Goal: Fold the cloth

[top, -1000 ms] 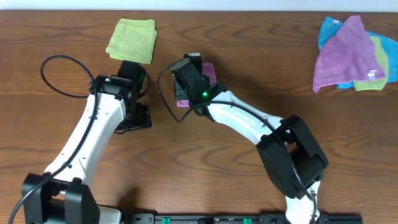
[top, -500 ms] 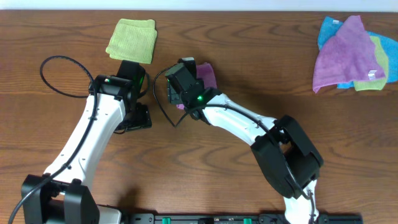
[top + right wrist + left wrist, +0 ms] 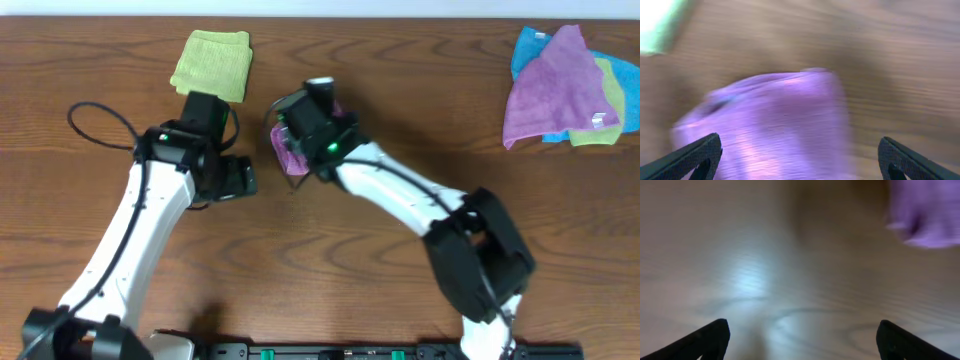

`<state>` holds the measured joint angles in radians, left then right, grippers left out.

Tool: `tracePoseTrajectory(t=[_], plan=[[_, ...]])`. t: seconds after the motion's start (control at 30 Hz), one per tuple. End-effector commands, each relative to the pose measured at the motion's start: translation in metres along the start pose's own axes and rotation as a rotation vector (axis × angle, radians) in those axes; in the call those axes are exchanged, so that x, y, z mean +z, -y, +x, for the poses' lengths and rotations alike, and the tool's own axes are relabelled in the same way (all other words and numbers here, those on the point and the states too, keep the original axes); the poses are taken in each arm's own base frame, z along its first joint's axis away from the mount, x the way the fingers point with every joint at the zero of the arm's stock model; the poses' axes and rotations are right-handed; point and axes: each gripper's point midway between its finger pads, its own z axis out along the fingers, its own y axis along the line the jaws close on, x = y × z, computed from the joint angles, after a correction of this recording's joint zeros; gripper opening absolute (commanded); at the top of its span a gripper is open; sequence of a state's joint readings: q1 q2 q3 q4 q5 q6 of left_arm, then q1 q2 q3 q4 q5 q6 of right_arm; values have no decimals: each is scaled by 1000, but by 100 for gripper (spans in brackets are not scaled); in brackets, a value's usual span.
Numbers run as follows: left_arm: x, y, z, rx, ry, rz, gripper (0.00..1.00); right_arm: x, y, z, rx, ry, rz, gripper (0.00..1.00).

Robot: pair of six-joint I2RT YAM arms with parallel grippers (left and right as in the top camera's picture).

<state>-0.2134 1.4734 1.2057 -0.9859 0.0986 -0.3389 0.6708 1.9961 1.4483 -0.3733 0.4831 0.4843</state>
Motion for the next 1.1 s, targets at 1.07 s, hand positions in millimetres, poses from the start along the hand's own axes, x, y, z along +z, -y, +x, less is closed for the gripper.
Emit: tracePoseTrajectory(t=[1.07], plan=[[60,152,-45,-74,236,250,95,-346,261,32,-39,105,-51,99]])
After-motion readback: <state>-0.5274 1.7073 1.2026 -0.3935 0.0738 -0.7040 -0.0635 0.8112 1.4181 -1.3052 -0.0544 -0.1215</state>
